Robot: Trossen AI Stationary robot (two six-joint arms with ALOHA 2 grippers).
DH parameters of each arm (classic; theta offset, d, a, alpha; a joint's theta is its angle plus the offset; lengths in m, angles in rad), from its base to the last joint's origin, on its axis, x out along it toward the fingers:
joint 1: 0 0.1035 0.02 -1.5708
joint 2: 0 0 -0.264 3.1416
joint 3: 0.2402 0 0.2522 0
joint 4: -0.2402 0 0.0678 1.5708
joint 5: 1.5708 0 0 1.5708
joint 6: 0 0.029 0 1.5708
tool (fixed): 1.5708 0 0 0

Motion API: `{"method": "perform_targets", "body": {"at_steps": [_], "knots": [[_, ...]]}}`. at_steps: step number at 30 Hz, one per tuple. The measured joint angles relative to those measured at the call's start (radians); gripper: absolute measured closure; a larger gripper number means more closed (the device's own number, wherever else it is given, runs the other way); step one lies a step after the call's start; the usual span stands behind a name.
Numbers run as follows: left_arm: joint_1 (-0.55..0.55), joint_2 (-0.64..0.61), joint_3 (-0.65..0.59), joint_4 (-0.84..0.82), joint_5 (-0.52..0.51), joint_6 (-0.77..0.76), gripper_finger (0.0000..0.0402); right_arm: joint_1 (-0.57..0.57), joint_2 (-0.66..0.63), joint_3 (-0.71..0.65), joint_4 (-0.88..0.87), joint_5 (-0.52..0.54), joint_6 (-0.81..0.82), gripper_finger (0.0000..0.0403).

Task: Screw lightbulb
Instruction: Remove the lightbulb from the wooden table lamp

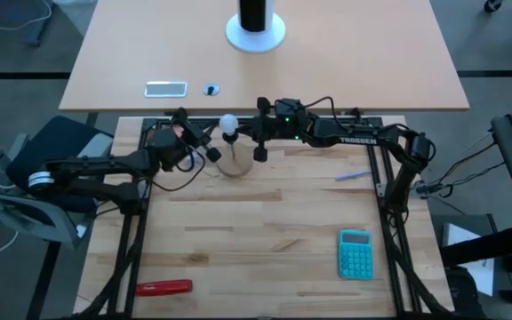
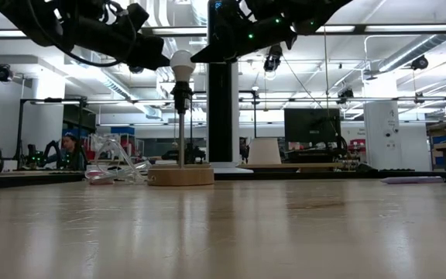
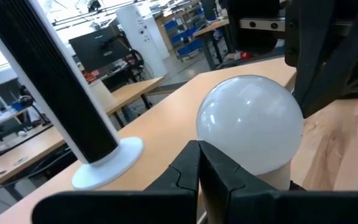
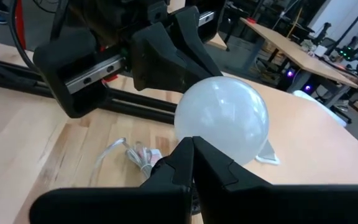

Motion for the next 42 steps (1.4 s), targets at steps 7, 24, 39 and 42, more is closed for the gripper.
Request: {"method": "perform_targets", "body": {"at_steps": [7, 24, 39, 42], "knots": [[0.001, -0.001, 0.000, -0.013, 0.030, -0.025, 0.0401, -0.001, 0.000, 0.000, -0.004, 0.009, -0.001, 0.0401], [-0.009, -0.008, 0.001, -0.043, 0.037, -0.044, 0.0401, -0.009, 0.000, 0.000, -0.006, 0.028, -0.001, 0.0401], [-0.044, -0.010, 0.000, -0.080, 0.153, -0.076, 0.0402, -0.036, 0.006, 0.000, -0.033, 0.023, 0.033, 0.0401], [-0.048, -0.021, -0.001, -0.076, 0.138, -0.073, 0.0402, -0.035, 0.006, 0.000, -0.041, 0.022, 0.034, 0.0401]]}}
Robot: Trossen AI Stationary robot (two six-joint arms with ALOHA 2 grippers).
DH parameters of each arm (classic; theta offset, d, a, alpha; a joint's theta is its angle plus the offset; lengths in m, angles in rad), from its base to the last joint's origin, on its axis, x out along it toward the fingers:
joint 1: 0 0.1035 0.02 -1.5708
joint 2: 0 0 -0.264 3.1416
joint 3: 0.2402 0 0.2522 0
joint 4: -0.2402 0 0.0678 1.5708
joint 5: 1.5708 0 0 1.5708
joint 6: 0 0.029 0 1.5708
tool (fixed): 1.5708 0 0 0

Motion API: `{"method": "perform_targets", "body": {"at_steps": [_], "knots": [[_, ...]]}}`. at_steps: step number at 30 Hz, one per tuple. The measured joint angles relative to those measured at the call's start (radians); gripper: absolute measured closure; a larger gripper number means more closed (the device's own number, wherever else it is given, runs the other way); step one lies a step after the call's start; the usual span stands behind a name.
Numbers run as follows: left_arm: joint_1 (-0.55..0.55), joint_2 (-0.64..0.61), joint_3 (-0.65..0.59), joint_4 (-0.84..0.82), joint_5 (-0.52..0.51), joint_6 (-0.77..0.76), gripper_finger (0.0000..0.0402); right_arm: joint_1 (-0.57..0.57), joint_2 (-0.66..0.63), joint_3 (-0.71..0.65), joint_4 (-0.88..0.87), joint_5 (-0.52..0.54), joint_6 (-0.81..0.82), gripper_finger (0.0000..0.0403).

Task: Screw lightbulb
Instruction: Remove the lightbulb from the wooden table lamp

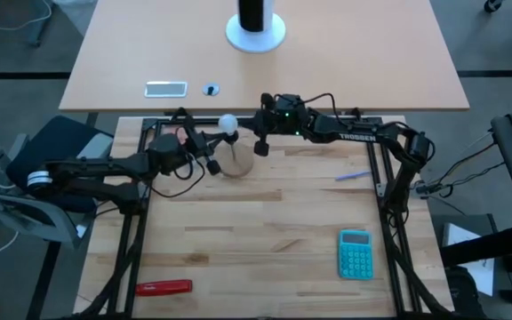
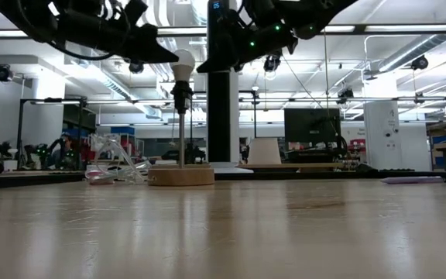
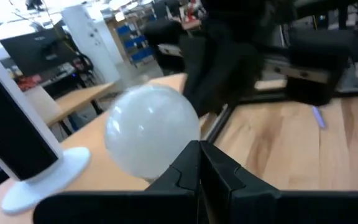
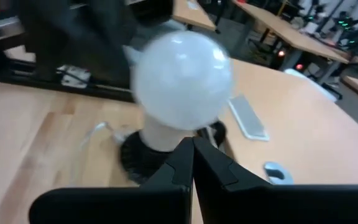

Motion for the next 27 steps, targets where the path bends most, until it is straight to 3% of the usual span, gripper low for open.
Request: {"method": "perform_targets", "body": {"at_steps": [8, 14, 21, 27], "knots": [[0.001, -0.064, 0.000, 0.046, -0.012, 0.038, 0.0402, 0.000, -0.002, 0.000, -0.054, -0.004, -0.004, 0.0401], [0.012, -0.065, 0.000, 0.079, -0.233, 0.116, 0.0402, 0.006, -0.002, 0.000, -0.044, -0.119, -0.013, 0.0401], [0.041, 0.008, 0.010, 0.094, -0.169, 0.089, 0.0402, 0.018, -0.004, 0.000, 0.059, -0.134, -0.006, 0.0401], [0.039, 0.046, 0.034, 0.090, -0.152, 0.082, 0.0401, 0.018, -0.007, 0.000, 0.043, -0.049, 0.007, 0.0401]]}}
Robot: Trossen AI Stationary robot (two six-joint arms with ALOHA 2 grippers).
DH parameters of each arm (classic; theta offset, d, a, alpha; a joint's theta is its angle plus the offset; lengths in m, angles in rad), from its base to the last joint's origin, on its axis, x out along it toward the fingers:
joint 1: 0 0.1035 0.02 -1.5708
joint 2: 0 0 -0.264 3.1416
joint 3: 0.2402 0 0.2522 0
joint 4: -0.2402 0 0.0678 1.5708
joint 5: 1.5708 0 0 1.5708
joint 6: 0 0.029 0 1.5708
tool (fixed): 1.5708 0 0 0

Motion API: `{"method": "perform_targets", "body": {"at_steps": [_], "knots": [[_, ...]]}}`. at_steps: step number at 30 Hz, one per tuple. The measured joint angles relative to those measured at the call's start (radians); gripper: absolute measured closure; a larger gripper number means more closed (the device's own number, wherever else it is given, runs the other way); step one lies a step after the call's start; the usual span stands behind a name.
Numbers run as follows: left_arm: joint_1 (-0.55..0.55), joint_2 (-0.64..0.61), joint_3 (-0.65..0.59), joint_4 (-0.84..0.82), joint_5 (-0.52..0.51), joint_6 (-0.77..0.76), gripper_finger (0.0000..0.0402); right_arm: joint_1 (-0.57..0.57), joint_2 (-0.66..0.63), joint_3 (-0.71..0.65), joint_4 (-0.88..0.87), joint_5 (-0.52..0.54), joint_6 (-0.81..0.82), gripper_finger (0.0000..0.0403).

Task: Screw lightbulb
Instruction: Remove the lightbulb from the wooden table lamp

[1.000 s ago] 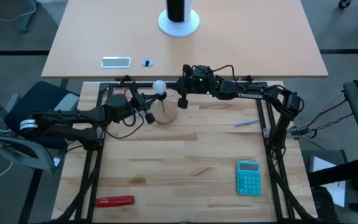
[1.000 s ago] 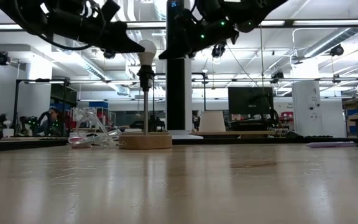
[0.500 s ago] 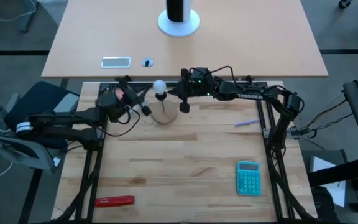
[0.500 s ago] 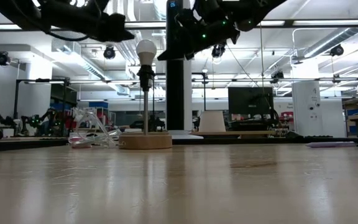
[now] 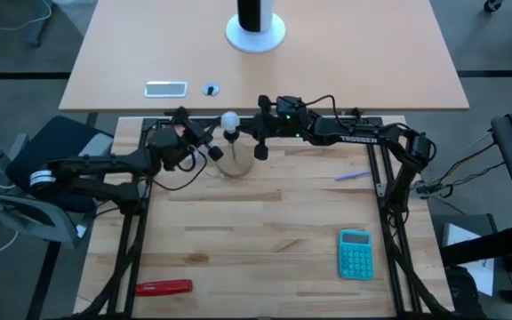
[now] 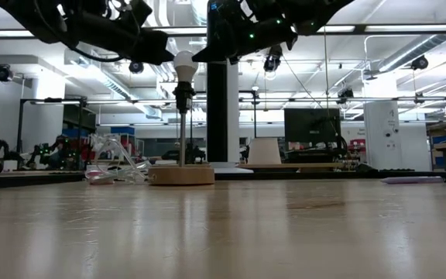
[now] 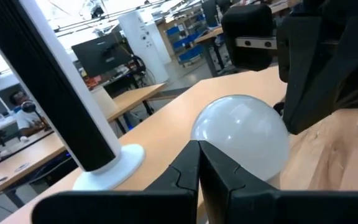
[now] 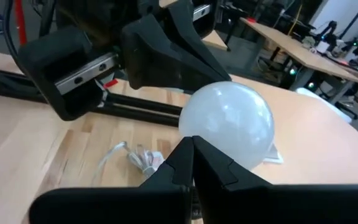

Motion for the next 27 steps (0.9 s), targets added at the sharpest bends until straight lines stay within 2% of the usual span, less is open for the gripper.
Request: {"method": "perform_targets", "body": {"at_steps": [8, 14, 27], "knots": [[-0.006, -0.020, 0.016, -0.067, 0.034, -0.049, 0.0401, 0.000, 0.000, 0.000, -0.023, 0.016, 0.013, 0.0401], [-0.029, -0.029, 0.013, -0.139, 0.094, -0.081, 0.0401, -0.003, 0.004, 0.000, -0.045, 0.083, 0.013, 0.0401], [-0.057, -0.069, 0.013, -0.083, 0.094, -0.030, 0.0401, -0.001, 0.000, 0.000, -0.093, 0.064, -0.014, 0.0401]]}}
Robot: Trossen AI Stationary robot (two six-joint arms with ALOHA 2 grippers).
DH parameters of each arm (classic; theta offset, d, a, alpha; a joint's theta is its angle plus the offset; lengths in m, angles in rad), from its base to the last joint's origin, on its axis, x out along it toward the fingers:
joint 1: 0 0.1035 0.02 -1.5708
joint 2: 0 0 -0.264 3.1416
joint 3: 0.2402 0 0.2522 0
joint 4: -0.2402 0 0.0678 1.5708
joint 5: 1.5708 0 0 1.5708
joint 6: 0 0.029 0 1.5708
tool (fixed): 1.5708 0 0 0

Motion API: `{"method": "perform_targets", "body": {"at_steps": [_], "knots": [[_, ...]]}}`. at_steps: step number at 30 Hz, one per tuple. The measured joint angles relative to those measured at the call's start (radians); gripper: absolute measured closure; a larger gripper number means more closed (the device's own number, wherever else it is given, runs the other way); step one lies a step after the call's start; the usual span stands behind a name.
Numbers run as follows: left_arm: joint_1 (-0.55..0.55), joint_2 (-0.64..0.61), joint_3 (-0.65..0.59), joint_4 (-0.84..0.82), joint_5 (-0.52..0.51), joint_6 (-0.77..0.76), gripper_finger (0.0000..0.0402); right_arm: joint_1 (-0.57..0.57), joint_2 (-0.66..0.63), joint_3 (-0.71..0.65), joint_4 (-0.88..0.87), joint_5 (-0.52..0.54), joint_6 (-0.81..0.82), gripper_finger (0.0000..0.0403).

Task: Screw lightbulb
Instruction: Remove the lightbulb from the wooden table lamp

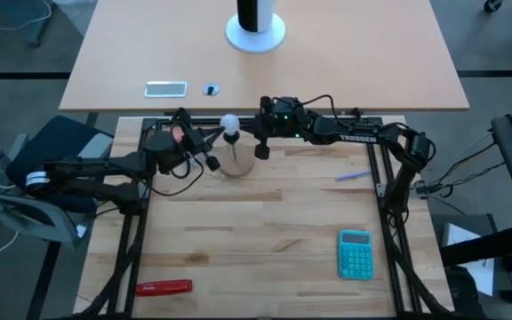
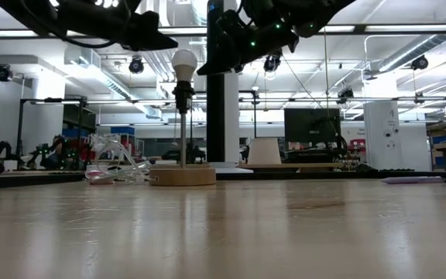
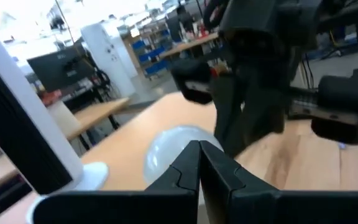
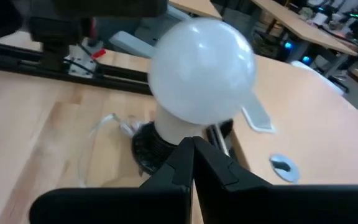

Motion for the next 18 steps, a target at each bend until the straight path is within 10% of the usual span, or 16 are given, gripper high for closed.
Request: {"method": "perform_targets", "body": {"at_steps": [6, 18], "knots": [[0.027, 0.012, 0.000, 0.051, -0.087, 0.076, 0.0401, 0.004, 0.000, 0.000, 0.025, -0.148, -0.010, 0.0401], [0.051, 0.064, 0.001, 0.055, -0.071, -0.018, 0.0401, 0.007, -0.002, 0.000, 0.060, -0.064, 0.023, 0.0401]]}}
